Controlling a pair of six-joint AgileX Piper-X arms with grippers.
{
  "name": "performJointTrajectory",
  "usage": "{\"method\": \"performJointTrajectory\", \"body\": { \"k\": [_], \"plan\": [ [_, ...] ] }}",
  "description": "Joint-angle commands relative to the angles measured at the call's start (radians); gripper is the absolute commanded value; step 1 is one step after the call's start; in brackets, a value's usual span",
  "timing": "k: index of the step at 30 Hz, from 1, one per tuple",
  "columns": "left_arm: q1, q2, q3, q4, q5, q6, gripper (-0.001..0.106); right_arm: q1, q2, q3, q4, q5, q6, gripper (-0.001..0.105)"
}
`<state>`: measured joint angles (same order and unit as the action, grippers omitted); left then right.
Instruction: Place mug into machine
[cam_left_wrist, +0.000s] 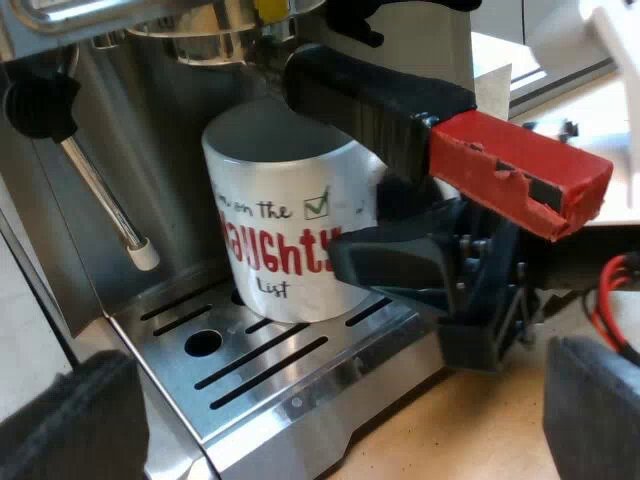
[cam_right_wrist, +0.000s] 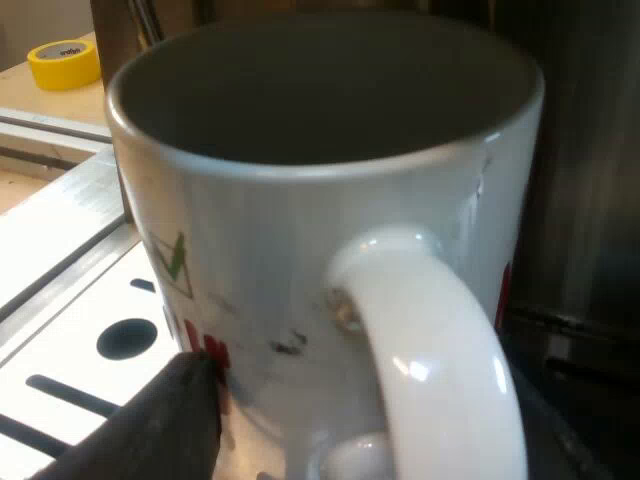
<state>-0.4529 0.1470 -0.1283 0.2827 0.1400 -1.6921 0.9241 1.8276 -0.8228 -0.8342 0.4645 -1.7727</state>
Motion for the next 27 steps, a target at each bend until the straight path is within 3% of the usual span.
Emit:
{"method": "performJointTrajectory", "body": {
  "k": [1, 7, 15, 23, 27],
  "plan": [
    [-0.004, 0.001, -0.002, -0.019, -0.014, -0.009, 0.081, -0.008, 0.01, -0.02, -0.015, 0.011, -0.012, 0.055],
    [-0.004, 0.001, -0.002, -0.019, -0.014, -0.009, 0.081, -0.043, 0.017, -0.027, -0.015, -0.05, -0.012, 0.055],
    [-0.004, 0.001, -0.002, -0.03, -0.014, -0.009, 0.081, -0.021, -0.019, -0.013, 0.008, -0.032, -0.012, 0.055],
    [-0.004, 0.001, -0.02, -0.017, -0.012, -0.011, 0.081, 0.035, -0.155, 0.123, 0.076, 0.037, -0.002, 0.055],
    [-0.004, -0.001, -0.068, 0.083, -0.009, -0.011, 0.081, 0.076, -0.273, 0.223, 0.096, 0.093, -0.002, 0.055]
  ]
}}
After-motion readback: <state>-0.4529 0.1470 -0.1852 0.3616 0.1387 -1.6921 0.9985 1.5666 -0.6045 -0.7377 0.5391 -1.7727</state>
